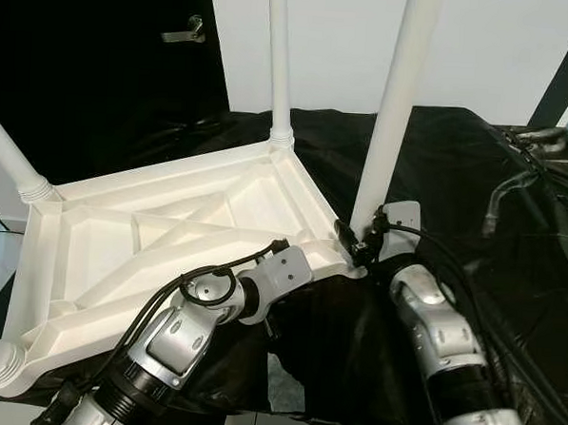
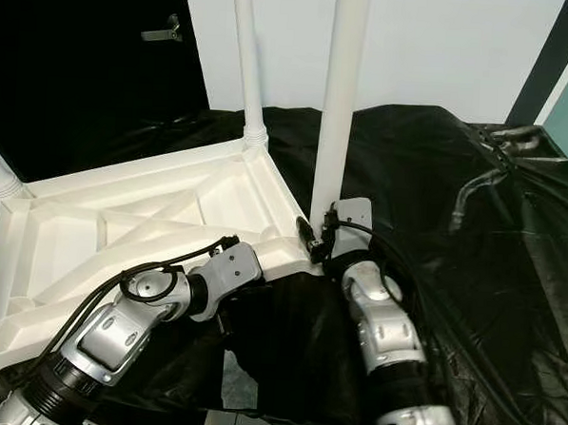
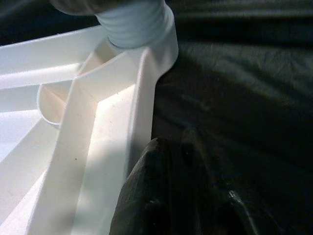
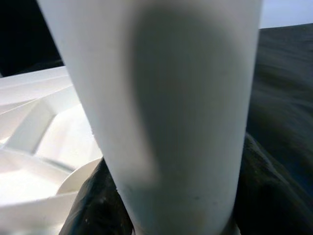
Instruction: Building children table
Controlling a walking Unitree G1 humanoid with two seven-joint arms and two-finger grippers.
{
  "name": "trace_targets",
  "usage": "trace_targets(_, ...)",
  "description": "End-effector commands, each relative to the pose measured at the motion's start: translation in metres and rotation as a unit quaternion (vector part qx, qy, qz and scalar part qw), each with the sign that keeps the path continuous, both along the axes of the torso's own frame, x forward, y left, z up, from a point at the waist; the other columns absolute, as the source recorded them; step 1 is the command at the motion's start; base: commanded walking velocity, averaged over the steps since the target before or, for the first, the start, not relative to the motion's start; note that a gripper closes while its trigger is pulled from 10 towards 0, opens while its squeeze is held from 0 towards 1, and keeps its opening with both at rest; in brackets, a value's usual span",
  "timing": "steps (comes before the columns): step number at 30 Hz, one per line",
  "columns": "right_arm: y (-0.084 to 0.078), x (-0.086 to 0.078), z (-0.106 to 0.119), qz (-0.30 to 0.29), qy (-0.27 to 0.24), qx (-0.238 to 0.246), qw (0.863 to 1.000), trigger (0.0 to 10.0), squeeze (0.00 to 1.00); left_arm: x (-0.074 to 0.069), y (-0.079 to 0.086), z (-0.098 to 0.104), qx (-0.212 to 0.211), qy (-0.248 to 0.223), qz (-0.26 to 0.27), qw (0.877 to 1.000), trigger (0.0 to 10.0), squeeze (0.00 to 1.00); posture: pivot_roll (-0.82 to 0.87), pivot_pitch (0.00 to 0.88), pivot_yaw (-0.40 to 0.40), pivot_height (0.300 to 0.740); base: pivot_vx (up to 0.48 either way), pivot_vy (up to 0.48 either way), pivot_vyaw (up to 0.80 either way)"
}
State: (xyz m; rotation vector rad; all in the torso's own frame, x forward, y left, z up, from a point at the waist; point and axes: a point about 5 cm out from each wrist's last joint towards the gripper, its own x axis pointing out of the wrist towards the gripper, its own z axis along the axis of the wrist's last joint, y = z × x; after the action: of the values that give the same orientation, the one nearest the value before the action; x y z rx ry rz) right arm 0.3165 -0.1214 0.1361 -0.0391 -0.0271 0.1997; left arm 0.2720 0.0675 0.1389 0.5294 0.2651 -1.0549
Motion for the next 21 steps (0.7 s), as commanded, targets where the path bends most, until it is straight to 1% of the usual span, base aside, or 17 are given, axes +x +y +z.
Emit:
trace_targets(1,-0.004,-0.005,-0.01,-0.044,0.027,0.006,0.999,10.0,0.0,0.001,0.003,0.006,-0.019,0.007,0.005,1.0,10.0,0.0,0.03,0.0,0.044,0.74,0.0,0.0,0.0)
trace_targets(2,-0.004,-0.005,-0.01,-0.044,0.027,0.006,0.999,10.0,0.0,0.001,0.003,0.006,-0.019,0.007,0.005,1.0,10.0,0.0,0.03,0.0,0.044,0.74,0.0,0.0,0.0)
trace_targets(3,0.005,-0.011,-0.01,-0.065,0.028,0.023,0.997,10.0,0.0,0.003,0.006,0.013,-0.048,0.014,0.019,0.999,10.0,0.0,0.03,0.0,0.04,0.74,0.0,0.0,0.0)
trace_targets(5,0.01,-0.014,-0.011,-0.072,0.031,0.034,0.996,10.0,0.0,0.005,0.008,0.019,-0.071,0.016,0.032,0.997,10.0,0.0,0.03,0.0,0.041,0.74,0.0,0.0,0.0)
trace_targets(6,0.013,-0.015,-0.011,-0.076,0.035,0.041,0.996,10.0,0.0,0.009,0.011,0.022,-0.089,0.017,0.053,0.995,10.0,0.0,0.03,0.0,0.038,0.74,0.0,0.0,0.0)
trace_targets(8,0.015,-0.017,-0.01,-0.085,0.033,0.043,0.995,10.0,0.0,0.015,0.017,0.027,-0.109,0.011,0.084,0.99,10.0,0.0,0.03,0.0,0.038,0.74,0.0,0.0,0.0)
trace_targets(10,0.016,-0.017,-0.009,-0.088,0.03,0.041,0.995,10.0,0.0,0.017,0.018,0.029,-0.114,0.007,0.094,0.989,10.0,0.0,0.03,0.0,0.04,0.74,0.0,0.0,0.0)
trace_targets(11,0.014,-0.017,-0.004,-0.089,0.018,0.038,0.995,10.0,0.0,0.021,0.022,0.03,-0.122,0.003,0.115,0.986,10.0,0.0,0.03,0.0,0.041,0.74,0.0,0.0,0.0)
trace_targets(13,0.014,-0.017,-0.003,-0.089,0.016,0.038,0.995,10.0,0.0,0.021,0.022,0.03,-0.124,0.004,0.12,0.985,10.0,0.0,0.03,0.0,0.041,0.74,0.0,0.0,0.0)
trace_targets(15,0.008,-0.017,-0.002,-0.096,0.011,0.04,0.995,10.0,0.0,0.021,0.022,0.03,-0.132,0.006,0.128,0.983,10.0,0.0,0.03,0.0,0.043,0.74,0.0,0.0,0.0)
trace_targets(16,0.007,-0.017,-0.001,-0.094,0.01,0.039,0.995,10.0,0.31,0.02,0.021,0.03,-0.134,0.007,0.129,0.983,10.0,0.0,0.03,0.0,0.042,0.74,0.0,0.0,0.0)
trace_targets(17,0.007,-0.017,-0.001,-0.094,0.01,0.039,0.995,10.0,0.31,0.02,0.021,0.03,-0.134,0.007,0.129,0.983,10.0,0.0,0.03,0.0,0.042,0.74,0.0,0.0,0.0)
trace_targets(18,0.006,-0.018,0.001,-0.089,0.003,0.04,0.995,10.0,1.0,0.017,0.021,0.03,-0.139,0.007,0.13,0.982,10.0,0.0,0.03,0.0,0.042,0.74,0.0,0.0,0.0)
trace_targets(21,0.004,-0.019,0.004,-0.075,-0.008,0.035,0.997,10.0,1.0,0.015,0.021,0.03,-0.141,0.01,0.13,0.981,10.0,0.0,0.03,0.0,0.039,0.74,0.0,0.0,0.0)
